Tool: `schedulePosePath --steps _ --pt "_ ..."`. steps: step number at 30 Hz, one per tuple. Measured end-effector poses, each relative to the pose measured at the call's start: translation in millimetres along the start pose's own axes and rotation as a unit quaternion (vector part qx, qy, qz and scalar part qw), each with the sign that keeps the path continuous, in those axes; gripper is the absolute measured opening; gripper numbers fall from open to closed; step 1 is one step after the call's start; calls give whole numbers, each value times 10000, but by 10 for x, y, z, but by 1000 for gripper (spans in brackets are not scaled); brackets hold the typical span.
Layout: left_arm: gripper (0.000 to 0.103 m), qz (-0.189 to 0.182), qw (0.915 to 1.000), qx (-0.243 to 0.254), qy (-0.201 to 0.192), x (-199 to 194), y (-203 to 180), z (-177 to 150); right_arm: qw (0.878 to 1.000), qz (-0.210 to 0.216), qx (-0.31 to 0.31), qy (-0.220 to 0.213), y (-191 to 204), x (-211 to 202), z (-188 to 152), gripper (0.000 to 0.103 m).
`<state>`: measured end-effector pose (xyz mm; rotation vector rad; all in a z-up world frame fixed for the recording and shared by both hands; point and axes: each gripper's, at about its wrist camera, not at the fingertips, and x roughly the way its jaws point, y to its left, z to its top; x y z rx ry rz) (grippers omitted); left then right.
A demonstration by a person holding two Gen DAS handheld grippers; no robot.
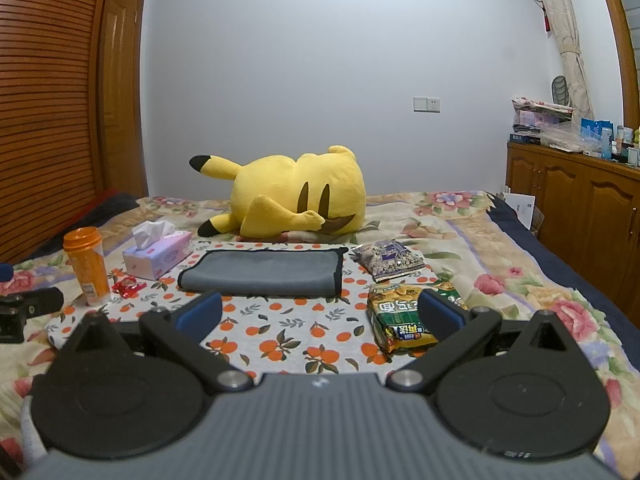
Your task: Fold towel
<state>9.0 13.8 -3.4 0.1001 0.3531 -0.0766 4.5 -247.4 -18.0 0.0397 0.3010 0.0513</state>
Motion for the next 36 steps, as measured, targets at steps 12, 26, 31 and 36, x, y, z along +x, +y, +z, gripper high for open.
schedulePosePath --steps 12,26,31,36 --pt "103 7 10000 9 -4 -1 -5 -1 10000 -1 1 3 3 0 2 103" --pt "103 6 10000 19 -1 -1 2 -8 10000 -2 -3 5 3 -1 3 103" --pt "103 4 10000 25 -1 -3 6 -5 10000 -2 -2 5 4 0 4 103" --pt "103 11 10000 36 2 -3 22 -12 10000 -1 -3 7 4 1 5 103"
